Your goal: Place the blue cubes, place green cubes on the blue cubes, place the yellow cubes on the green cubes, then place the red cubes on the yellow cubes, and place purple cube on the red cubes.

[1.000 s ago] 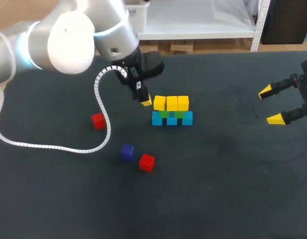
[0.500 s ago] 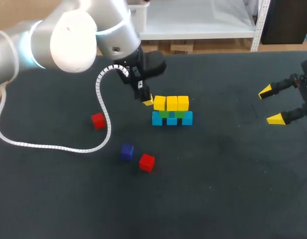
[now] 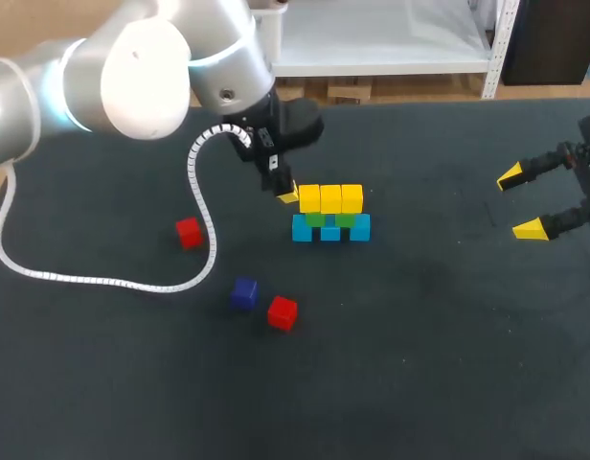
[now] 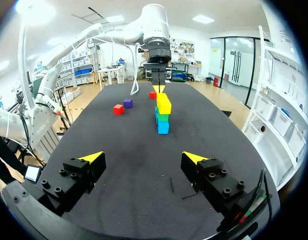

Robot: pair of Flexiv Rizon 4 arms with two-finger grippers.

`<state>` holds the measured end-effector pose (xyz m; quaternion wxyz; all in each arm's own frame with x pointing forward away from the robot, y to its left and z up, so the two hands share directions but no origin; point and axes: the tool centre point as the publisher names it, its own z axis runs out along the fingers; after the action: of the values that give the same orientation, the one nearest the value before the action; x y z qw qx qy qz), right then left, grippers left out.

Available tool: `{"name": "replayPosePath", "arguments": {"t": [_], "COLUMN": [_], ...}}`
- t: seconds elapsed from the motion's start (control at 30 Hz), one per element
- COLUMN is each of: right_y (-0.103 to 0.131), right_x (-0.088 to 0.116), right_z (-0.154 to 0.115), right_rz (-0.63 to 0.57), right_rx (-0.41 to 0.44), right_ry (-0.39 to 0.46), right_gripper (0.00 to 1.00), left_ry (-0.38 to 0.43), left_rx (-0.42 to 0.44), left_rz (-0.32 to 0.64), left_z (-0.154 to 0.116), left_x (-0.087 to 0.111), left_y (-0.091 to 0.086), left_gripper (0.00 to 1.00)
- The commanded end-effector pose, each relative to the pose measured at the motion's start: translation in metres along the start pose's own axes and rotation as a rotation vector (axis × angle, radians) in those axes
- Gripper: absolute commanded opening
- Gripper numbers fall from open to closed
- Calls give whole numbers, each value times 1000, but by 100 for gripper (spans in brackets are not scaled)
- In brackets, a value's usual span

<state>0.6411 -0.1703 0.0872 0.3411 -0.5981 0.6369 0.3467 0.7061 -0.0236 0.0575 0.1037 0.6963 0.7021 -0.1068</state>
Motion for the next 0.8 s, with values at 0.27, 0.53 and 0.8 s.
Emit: {"name": "replayPosePath", "arguments": {"t": [0.27,0.53,0.8], "right_y": [-1,-1,-1], "right_x": [0,0,0], "right_z": [1,1,1], "right_rz": [-1,-1,-1], "right_rx": [-1,-1,-1], "right_ry": [-2,-2,-2], "right_gripper": [100,100,100], "left_ry": [10,10,5], "left_rx": [1,-12,-11], "left_rz": [-6,-10,-3], "left_z": [1,-1,-1], "left_x": [2,2,1], "left_y": [5,12,12], "left_gripper": [0,0,0]}}
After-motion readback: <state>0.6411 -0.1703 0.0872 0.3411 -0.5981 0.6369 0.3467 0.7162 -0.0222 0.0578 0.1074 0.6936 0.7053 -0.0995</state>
